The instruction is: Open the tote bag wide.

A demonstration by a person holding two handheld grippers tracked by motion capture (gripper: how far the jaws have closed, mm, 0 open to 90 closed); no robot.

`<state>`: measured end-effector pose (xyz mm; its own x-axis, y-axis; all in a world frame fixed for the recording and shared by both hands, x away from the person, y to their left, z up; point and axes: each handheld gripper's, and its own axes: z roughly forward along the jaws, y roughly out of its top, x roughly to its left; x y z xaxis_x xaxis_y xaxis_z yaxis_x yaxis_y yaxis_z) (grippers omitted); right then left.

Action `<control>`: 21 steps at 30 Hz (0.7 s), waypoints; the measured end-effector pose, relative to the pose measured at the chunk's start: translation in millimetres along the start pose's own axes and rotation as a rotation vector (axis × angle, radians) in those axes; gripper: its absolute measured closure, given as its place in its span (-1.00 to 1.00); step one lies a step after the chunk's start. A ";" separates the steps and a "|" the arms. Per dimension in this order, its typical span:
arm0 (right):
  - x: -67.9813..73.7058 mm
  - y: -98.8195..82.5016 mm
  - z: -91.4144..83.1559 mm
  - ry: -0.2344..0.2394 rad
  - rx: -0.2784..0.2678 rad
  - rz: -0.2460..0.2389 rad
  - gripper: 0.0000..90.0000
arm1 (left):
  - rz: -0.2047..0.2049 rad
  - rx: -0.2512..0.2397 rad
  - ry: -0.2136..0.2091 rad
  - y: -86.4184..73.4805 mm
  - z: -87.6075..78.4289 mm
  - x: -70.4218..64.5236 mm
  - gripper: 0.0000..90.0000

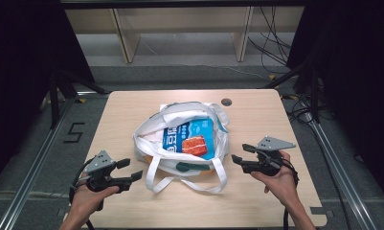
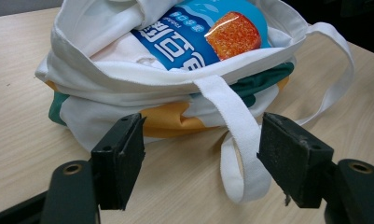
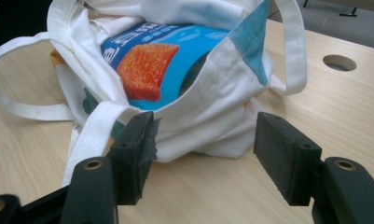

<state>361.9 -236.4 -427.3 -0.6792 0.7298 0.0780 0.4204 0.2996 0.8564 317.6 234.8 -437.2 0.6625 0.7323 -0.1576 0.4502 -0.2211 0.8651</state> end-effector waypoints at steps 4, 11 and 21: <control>0.6 -5.7 -0.5 -0.009 0.004 -0.009 -0.16 | 0.019 0.006 0.000 -5.0 0.9 -3.1 -0.35; 3.5 -13.0 -5.1 -0.009 0.009 -0.003 -0.20 | 0.021 0.009 0.010 -11.6 2.6 -11.3 -0.39; 10.6 -30.2 -12.6 0.002 0.020 0.013 -0.25 | 0.052 0.019 0.001 -25.5 -0.1 -23.7 -0.43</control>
<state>334.4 -245.5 -445.9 -0.6749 0.7325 0.0897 0.4407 0.3025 0.8451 290.3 223.2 -455.4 0.6843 0.7205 -0.1122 0.4264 -0.2706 0.8631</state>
